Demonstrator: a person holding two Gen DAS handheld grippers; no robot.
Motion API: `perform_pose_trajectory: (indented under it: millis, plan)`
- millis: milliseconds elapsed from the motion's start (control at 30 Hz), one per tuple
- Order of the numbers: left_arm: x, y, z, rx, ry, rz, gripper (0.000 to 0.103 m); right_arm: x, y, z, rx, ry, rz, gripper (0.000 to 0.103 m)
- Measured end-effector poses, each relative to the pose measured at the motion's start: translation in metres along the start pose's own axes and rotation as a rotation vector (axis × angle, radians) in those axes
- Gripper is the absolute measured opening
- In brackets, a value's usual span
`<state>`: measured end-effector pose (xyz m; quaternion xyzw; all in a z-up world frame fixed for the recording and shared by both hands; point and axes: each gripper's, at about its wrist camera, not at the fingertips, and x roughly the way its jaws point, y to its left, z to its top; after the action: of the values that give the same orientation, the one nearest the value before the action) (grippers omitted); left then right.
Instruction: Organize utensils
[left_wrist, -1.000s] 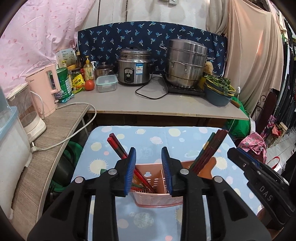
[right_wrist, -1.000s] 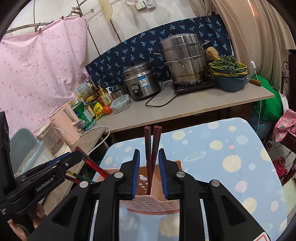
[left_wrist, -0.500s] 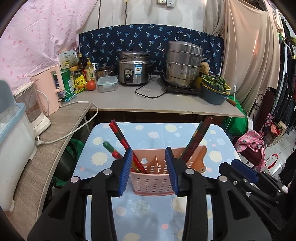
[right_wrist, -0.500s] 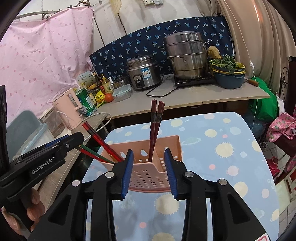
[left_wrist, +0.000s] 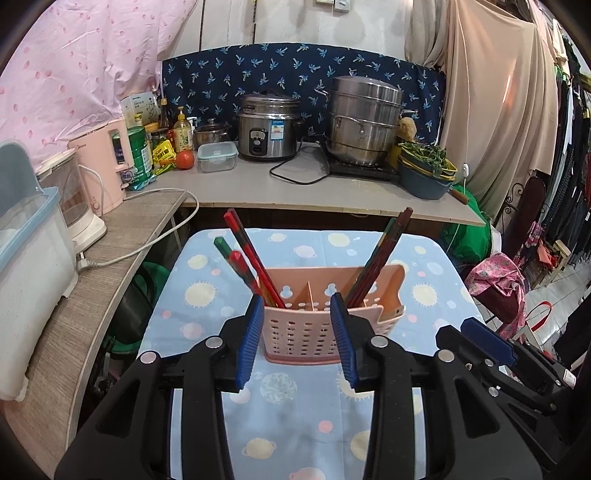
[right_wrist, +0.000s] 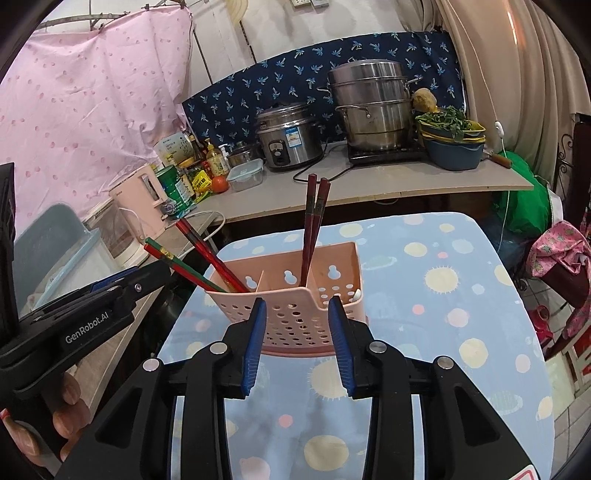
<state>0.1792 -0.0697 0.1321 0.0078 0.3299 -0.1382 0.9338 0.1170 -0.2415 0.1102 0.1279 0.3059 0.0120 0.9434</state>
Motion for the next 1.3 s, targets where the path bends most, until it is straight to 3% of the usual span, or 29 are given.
perform_pose_trajectory:
  millis: [100, 167, 400, 533, 700, 933, 1067, 1200, 1300]
  plan:
    - [0.0, 0.0, -0.009, -0.004, 0.013, 0.005, 0.037, -0.002, 0.0, -0.007, -0.008, 0.006, -0.011, 0.036]
    - [-0.001, 0.001, -0.015, -0.009, 0.017, 0.01, 0.049, -0.003, 0.001, -0.011, -0.014, 0.008, -0.02, 0.038]
    - [0.0, 0.002, -0.036, -0.009, 0.047, 0.027, 0.051, -0.003, 0.0, -0.028, -0.036, 0.026, -0.053, 0.047]
    - [0.003, 0.004, -0.048, -0.014, 0.061, 0.048, 0.062, -0.001, 0.0, -0.039, -0.056, 0.037, -0.082, 0.056]
    - [0.009, 0.006, -0.062, -0.008, 0.086, 0.067, 0.067, 0.005, -0.003, -0.051, -0.059, 0.068, -0.093, 0.06]
    - [0.012, 0.007, -0.074, -0.004, 0.088, 0.112, 0.089, 0.011, -0.006, -0.061, -0.049, 0.099, -0.098, 0.064]
    - [0.016, 0.01, -0.08, -0.013, 0.107, 0.128, 0.093, 0.012, -0.007, -0.062, -0.044, 0.101, -0.108, 0.069]
    - [0.02, 0.013, -0.084, -0.021, 0.118, 0.144, 0.094, 0.013, -0.006, -0.063, -0.05, 0.105, -0.122, 0.083]
    - [0.022, 0.015, -0.086, -0.024, 0.126, 0.152, 0.095, 0.015, -0.006, -0.064, -0.056, 0.107, -0.133, 0.084]
